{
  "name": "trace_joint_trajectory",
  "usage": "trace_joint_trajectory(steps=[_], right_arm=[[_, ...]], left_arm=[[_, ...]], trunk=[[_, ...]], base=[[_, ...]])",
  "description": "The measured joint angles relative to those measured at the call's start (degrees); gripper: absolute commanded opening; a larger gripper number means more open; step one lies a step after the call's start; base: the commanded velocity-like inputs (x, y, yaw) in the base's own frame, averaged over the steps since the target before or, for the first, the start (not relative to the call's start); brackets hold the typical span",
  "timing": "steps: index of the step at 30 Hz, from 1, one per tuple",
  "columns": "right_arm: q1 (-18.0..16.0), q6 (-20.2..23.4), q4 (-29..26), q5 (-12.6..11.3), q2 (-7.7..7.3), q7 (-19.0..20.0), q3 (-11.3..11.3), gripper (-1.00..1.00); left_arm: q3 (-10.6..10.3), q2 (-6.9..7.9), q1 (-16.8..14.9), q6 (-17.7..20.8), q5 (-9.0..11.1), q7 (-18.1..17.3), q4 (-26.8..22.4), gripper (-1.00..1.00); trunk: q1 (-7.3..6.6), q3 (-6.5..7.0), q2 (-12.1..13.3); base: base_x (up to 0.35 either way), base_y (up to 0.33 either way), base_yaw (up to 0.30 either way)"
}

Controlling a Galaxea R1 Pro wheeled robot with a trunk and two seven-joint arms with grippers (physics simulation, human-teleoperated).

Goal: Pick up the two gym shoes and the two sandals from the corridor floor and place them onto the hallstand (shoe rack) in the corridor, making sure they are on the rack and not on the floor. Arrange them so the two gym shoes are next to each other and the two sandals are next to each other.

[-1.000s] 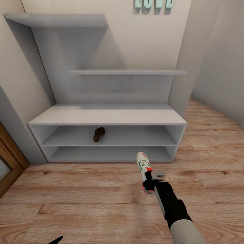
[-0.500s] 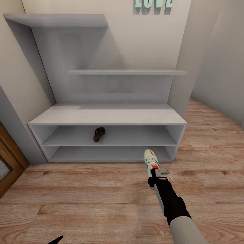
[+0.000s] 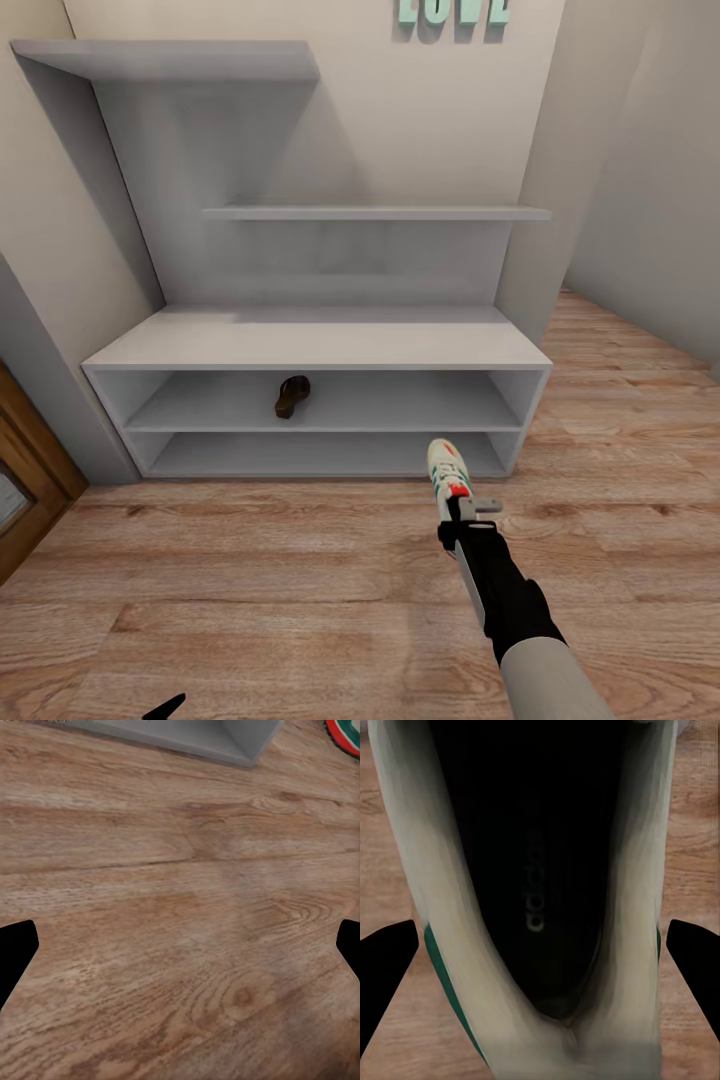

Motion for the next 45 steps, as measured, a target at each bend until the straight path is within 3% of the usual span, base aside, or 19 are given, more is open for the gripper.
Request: trace_joint_trajectory(steps=[7,45], right_arm=[[0.0,-0.08,-0.03,-0.08,0.0,0.02,0.01,-1.0],[-0.02,-0.15,-0.16,-0.06,0.0,-0.04,-0.01,-1.0]], left_arm=[[0.05,0.01,0.0,0.0,0.08,-0.3,-0.28,1.0],[-0.02,0.02,0.0,0.01,0.11,-0.43,-0.39,1.0]], trunk=[[-0.02,0.0,0.0],[-0.03,0.0,0.0]], base=[[0.139,0.0,0.0],[0.331,-0.022,0.0]])
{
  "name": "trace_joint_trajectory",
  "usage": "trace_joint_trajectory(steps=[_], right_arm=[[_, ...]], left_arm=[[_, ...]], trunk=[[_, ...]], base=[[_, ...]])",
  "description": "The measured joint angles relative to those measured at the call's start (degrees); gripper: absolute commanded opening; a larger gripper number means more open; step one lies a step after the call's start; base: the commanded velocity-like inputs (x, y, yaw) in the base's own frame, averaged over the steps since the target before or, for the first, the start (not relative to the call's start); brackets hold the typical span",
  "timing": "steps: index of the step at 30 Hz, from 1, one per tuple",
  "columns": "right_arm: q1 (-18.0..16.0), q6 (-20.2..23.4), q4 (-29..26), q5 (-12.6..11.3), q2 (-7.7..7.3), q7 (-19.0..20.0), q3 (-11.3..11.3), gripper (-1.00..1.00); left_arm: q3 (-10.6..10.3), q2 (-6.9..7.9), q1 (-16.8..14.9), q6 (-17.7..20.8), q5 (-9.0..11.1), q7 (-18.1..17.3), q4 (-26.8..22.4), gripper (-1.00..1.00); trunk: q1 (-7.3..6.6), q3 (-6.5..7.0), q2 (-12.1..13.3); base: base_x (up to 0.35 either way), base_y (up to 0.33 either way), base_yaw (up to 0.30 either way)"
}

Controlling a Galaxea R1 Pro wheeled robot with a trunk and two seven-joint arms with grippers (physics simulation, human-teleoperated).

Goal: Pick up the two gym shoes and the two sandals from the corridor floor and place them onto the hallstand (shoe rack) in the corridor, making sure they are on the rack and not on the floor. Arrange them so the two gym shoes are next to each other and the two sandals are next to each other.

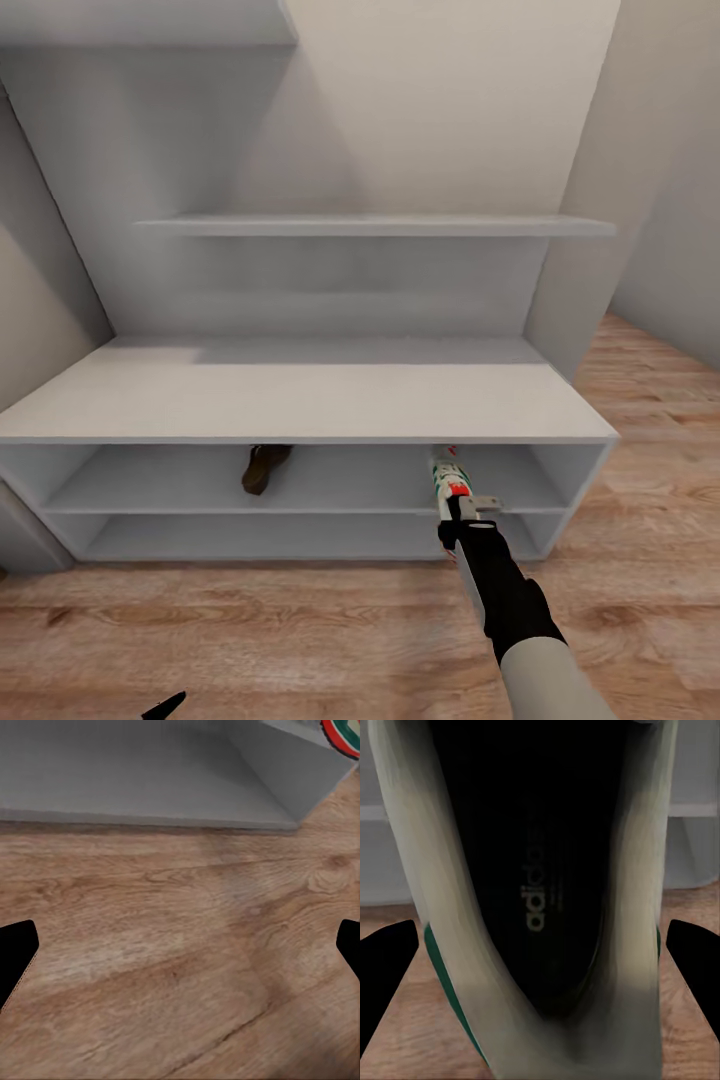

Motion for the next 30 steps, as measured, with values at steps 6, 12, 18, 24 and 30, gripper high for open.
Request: trace_joint_trajectory(steps=[6,12,18,24,30], right_arm=[[0.01,-0.03,-0.03,0.01,0.0,0.0,-0.07,-1.0],[0.01,-0.04,-0.03,0.03,0.0,0.0,-0.08,-1.0],[0.02,-0.05,-0.03,0.03,0.0,0.0,-0.08,-1.0],[0.0,-0.05,-0.06,0.03,0.0,0.0,-0.08,-1.0],[0.02,-0.05,-0.06,0.03,0.0,0.0,-0.08,-1.0]], left_arm=[[0.0,0.0,0.0,0.0,0.0,0.0,0.0,1.0],[0.01,0.0,0.0,-0.01,-0.01,0.1,-0.01,1.0],[0.01,0.0,0.0,-0.01,-0.02,0.15,-0.02,1.0],[0.01,0.0,0.0,0.05,-0.05,0.24,-0.01,1.0],[0.01,0.0,0.0,0.08,-0.08,0.37,-0.02,1.0]], trunk=[[0.0,0.0,0.0],[0.02,0.0,0.0],[0.03,0.0,0.0],[0.01,0.0,0.0],[0.02,0.0,0.0]], base=[[0.29,-0.166,0.0],[0.167,-0.096,0.0],[0.03,-0.017,0.0],[0.113,-0.035,0.0],[0.136,-0.057,0.0]])
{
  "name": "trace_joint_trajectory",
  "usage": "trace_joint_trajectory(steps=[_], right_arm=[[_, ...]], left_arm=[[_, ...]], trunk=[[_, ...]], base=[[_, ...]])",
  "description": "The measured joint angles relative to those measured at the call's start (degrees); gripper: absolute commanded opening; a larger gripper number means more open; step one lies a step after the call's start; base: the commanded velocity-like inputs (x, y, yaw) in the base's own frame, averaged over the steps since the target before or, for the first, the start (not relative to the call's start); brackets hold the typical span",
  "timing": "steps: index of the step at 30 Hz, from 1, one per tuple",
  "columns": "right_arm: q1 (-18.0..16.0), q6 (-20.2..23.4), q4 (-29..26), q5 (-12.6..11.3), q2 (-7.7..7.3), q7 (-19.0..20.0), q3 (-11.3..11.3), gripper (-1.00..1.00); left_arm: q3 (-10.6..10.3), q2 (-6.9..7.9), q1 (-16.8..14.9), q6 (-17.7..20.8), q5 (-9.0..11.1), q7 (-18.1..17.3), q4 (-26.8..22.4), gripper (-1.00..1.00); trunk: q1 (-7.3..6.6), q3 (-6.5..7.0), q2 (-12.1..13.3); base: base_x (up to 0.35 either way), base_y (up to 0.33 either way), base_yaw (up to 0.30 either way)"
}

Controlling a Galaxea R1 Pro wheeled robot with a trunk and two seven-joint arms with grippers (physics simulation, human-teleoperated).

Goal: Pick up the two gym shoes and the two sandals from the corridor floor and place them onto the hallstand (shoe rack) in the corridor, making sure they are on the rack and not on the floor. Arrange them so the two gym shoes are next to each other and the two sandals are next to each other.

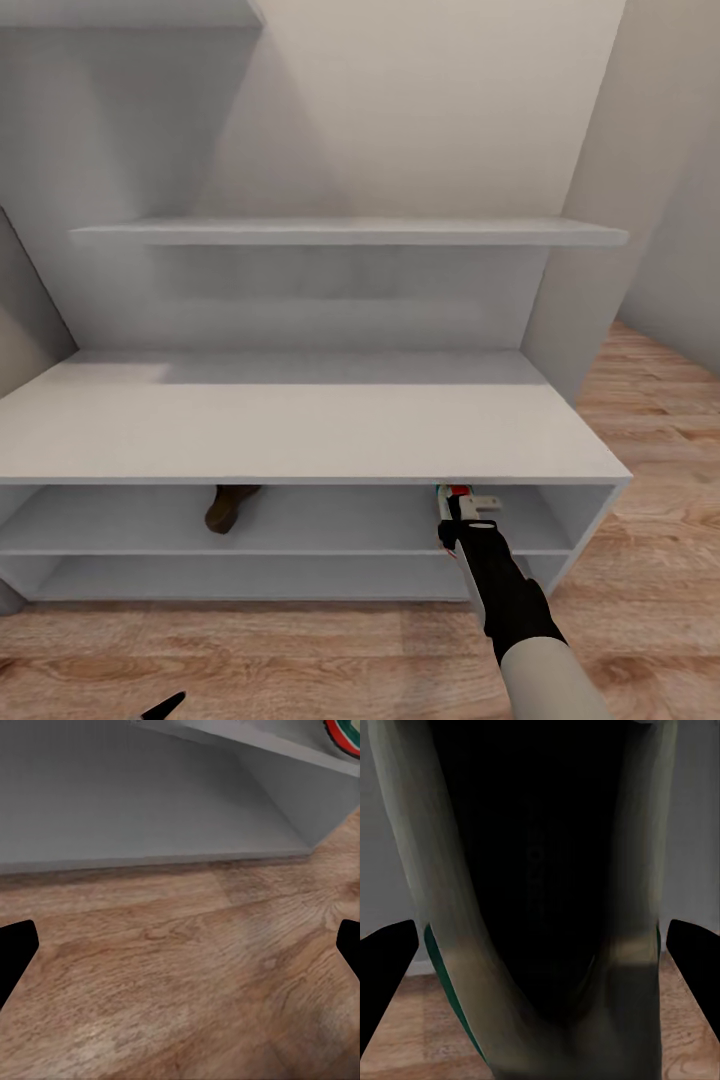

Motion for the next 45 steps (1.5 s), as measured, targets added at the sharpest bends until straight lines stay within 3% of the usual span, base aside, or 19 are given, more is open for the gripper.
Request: trace_joint_trajectory(steps=[44,45], right_arm=[[-0.02,0.0,-0.03,0.0,0.0,0.0,-0.17,-1.0],[-0.01,0.0,-0.04,0.0,0.0,0.0,-0.17,1.0]], left_arm=[[0.0,0.0,0.0,0.0,-0.01,-0.03,0.08,1.0],[0.0,0.0,0.0,0.0,-0.01,-0.03,0.08,1.0]], trunk=[[0.01,0.0,0.0],[0.01,0.0,0.0]], base=[[0.056,-0.001,0.0],[0.0,0.0,0.0]])
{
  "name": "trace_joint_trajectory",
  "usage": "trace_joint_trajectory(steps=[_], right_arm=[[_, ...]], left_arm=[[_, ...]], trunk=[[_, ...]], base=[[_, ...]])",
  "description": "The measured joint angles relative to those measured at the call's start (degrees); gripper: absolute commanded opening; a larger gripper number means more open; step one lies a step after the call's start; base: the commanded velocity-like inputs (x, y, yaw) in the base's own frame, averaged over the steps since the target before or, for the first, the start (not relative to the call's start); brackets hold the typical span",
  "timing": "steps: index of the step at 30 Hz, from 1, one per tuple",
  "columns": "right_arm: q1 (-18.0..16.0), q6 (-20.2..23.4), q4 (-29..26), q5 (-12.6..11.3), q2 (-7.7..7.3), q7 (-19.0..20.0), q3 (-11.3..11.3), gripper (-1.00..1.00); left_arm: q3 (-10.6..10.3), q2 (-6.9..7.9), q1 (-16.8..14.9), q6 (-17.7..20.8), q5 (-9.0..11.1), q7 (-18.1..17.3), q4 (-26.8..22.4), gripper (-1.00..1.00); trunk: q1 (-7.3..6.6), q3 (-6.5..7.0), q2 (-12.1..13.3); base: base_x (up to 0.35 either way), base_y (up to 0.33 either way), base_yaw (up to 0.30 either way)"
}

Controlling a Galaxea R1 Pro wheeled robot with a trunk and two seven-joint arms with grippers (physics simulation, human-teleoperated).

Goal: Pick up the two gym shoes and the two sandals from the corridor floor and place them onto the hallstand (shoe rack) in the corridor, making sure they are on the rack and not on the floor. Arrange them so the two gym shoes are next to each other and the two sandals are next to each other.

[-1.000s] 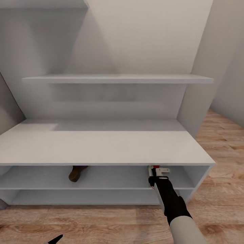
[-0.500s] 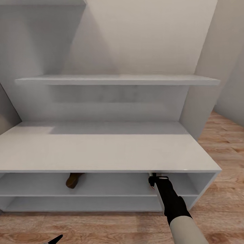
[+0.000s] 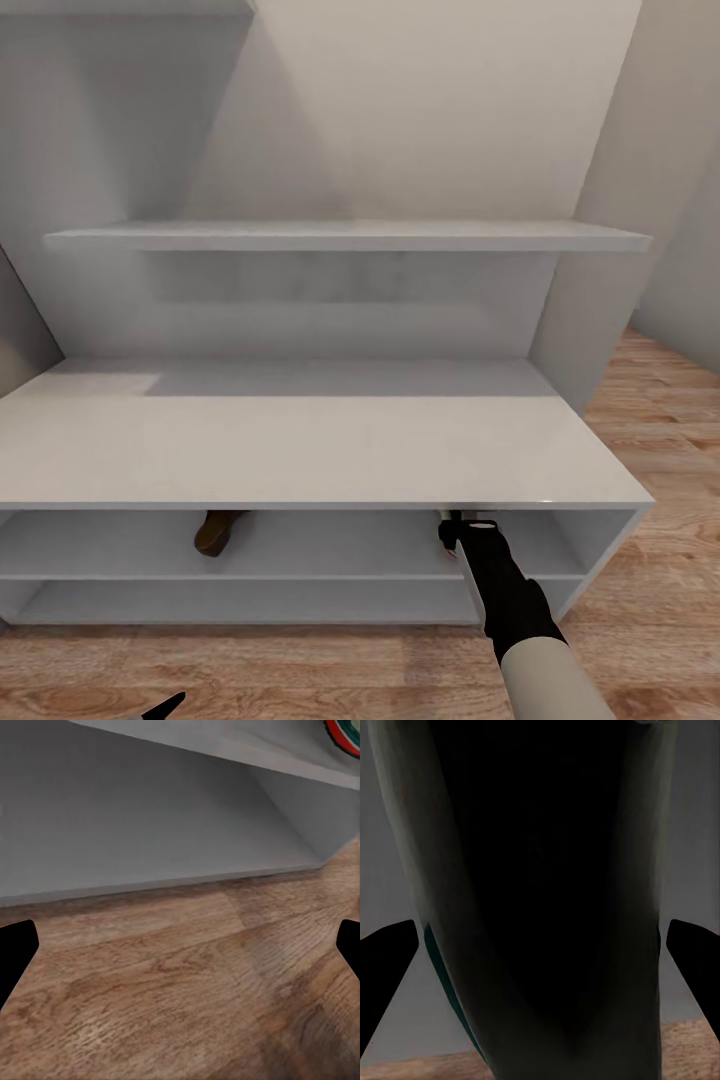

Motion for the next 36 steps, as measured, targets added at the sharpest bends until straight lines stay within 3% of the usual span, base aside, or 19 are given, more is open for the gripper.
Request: trace_joint_trajectory(steps=[16,36], right_arm=[[0.0,0.0,-0.02,0.03,0.0,0.08,-0.05,1.0],[0.01,0.0,-0.02,0.03,0.0,0.09,-0.05,1.0]], left_arm=[[0.0,0.0,0.0,0.0,0.0,-0.16,0.0,1.0],[0.0,0.0,0.0,0.0,0.0,-0.18,0.09,1.0]], trunk=[[0.01,0.0,0.0],[0.04,0.0,0.0]], base=[[-0.022,0.0,0.0],[-0.306,0.0,0.0]])
